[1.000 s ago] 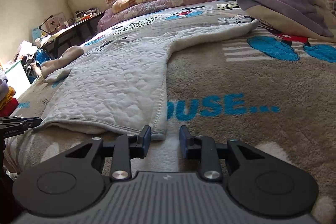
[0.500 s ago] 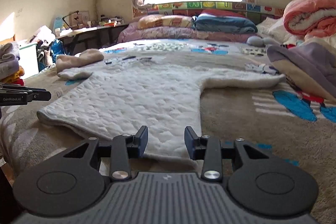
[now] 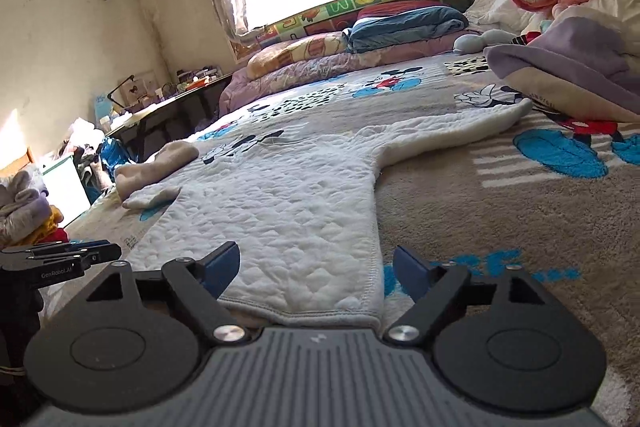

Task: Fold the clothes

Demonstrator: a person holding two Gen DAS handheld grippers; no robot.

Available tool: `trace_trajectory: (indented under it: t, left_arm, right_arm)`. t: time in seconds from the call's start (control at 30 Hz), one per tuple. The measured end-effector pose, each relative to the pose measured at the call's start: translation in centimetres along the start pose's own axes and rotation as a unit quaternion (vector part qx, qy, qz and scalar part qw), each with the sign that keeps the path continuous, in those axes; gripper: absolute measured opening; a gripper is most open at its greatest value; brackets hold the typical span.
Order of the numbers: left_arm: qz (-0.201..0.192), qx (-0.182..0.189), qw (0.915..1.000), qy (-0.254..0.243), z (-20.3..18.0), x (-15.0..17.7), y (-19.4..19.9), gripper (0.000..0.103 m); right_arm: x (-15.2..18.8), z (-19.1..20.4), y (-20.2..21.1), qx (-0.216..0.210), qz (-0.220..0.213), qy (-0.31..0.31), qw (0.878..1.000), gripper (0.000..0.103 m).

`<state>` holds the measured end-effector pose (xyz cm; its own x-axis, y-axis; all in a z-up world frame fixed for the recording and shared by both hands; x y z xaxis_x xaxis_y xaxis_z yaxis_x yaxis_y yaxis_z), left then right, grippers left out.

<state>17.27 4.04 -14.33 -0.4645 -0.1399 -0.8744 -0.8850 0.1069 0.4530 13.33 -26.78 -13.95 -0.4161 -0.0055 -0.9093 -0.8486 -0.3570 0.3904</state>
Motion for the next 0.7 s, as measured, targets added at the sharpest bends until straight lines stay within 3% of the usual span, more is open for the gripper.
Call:
trace_trajectory:
  t: [0.2, 0.3, 0.53, 0.63, 0.7]
  left_arm:
    - [-0.012, -0.025, 0.9996, 0.007, -0.5, -1.6, -1.7, 0.021]
    - [-0.015, -0.036, 0.9992, 0.007, -0.3, -4.0, -3.6, 0.021]
    - [-0.012, -0.051, 0.9986, 0.010, 1.9, -9.1, -11.0, 0.021]
    - [0.031, -0.038, 0.9985, 0.025, 3.2, -8.7, -14.9, 0.022]
    - [0.116, -0.047, 0.9921, -0.001, 3.9, -5.6, -18.3, 0.027]
  right_arm:
    - [-0.5, -1.4, -1.4, -0.001, -0.017, -0.026, 1.000, 0.085]
    - [-0.2, -1.7, -2.9, -0.016, -0.011, -0.028, 0.999, 0.085]
    - [0.0, -0.4, -5.1, -0.051, 0.000, 0.003, 0.999, 0.085]
    - [0.0, -0.1, -5.4, -0.063, 0.010, 0.010, 0.998, 0.085]
    - [0.3, 0.0, -5.7, -0.071, 0.020, 0.005, 0.997, 0.086]
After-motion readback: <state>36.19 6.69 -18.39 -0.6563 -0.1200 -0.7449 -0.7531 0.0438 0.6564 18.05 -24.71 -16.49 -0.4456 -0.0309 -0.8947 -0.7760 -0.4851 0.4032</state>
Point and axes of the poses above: each gripper's, at about its wrist camera, not at the fingertips, and y roughly against the way its jaws point, z to its left, x to its underside, the point moved 6 cm from there along -y, roughly the way its jaws point, and after that the axes turned 14 degrees about y, right-handed, at the moved point
